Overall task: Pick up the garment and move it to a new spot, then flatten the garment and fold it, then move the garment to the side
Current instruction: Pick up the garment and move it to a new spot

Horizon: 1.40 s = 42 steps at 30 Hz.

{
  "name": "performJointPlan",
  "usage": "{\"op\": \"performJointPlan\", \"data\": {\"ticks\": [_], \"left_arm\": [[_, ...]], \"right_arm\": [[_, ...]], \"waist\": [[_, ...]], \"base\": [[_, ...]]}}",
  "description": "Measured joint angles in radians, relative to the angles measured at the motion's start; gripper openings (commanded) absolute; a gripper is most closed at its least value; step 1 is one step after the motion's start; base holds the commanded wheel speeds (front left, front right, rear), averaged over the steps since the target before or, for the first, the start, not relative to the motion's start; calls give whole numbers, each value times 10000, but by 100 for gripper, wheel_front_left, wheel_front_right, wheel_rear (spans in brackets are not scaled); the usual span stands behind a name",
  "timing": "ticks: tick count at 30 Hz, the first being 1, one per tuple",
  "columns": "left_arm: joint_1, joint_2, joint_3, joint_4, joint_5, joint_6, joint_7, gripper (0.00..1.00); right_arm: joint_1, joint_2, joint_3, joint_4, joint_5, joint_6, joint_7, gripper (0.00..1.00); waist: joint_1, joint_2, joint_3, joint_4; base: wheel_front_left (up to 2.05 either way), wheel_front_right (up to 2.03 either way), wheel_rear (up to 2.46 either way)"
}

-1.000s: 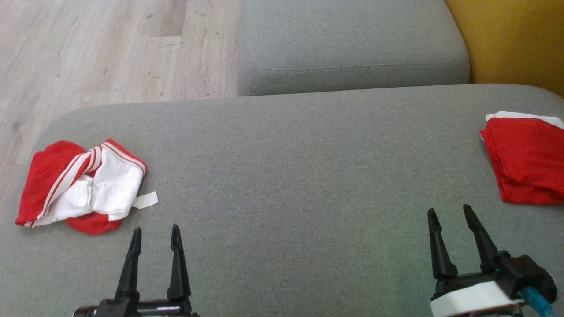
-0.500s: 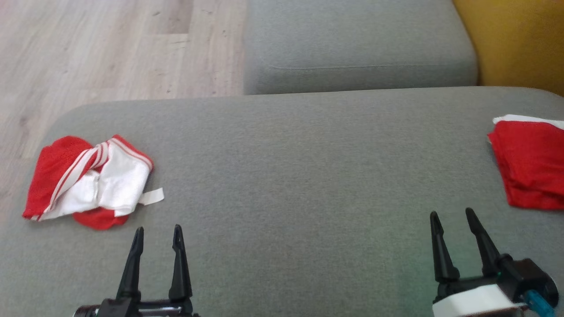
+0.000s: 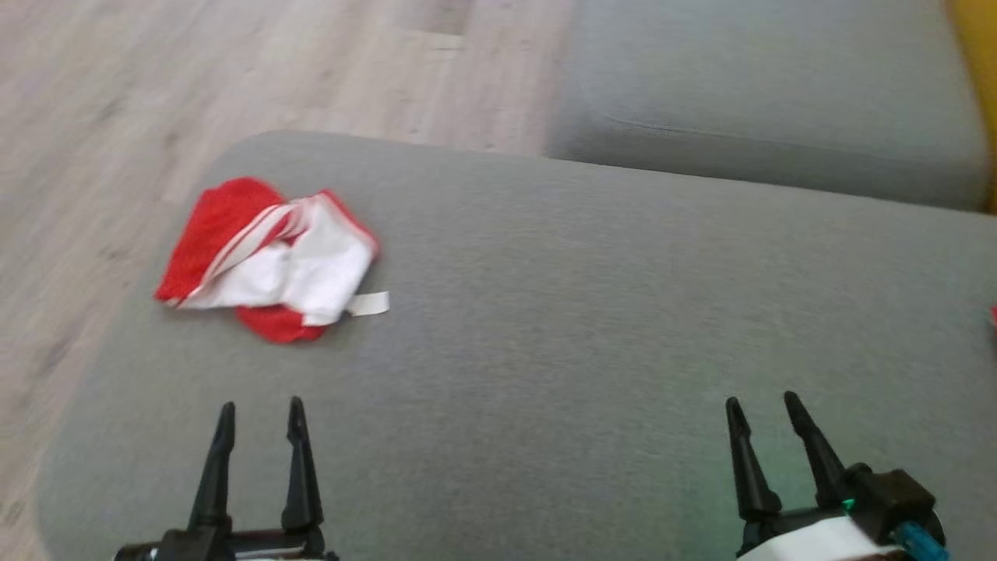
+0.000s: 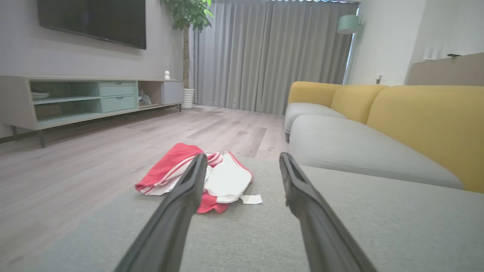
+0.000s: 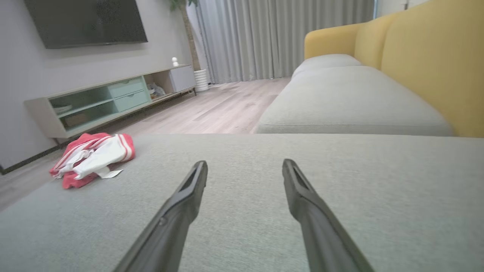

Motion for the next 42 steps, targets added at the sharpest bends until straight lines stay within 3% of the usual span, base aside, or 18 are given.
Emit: {"op": "performJointPlan", "data": {"ticks": [8,16,26,30,33,38,42], "left_arm": [[10,0,366,-54,0,0,0,100],[31,0,414,-56,-2,6,0,100],[-159,-2,759,-178,226,-15,0,100],[-1324,-21,1089,-305,397,-219,0,100],[-2719,-15,1342,-267,535,-493,0,100],[-5901,36,1555,2380,539,-878,52,100],[-7925,58,1921,4930,-222,-1076,1135,100]], "right_arm": [[-8,2,6,-59,-31,0,0,100],[-19,2,-155,-73,-130,0,0,100],[-191,2,-355,-288,-562,0,0,100],[-690,-79,-493,-401,-924,0,0,100],[-1074,-527,-523,-575,-1118,0,0,100],[-1996,-1609,-560,-920,-1312,0,-2,100],[-2362,-2192,-535,-1101,-1383,0,-2,100]], "waist": [[0,0,100,1248],[0,0,285,2048],[0,0,962,2190],[1,0,1633,2120],[2,0,2310,2074],[5,0,3841,1990],[6,-1,4758,1916]], "base": [[0,0,0],[0,0,0],[0,0,0],[0,0,0],[0,0,0],[0,0,0],[0,0,0]]}}
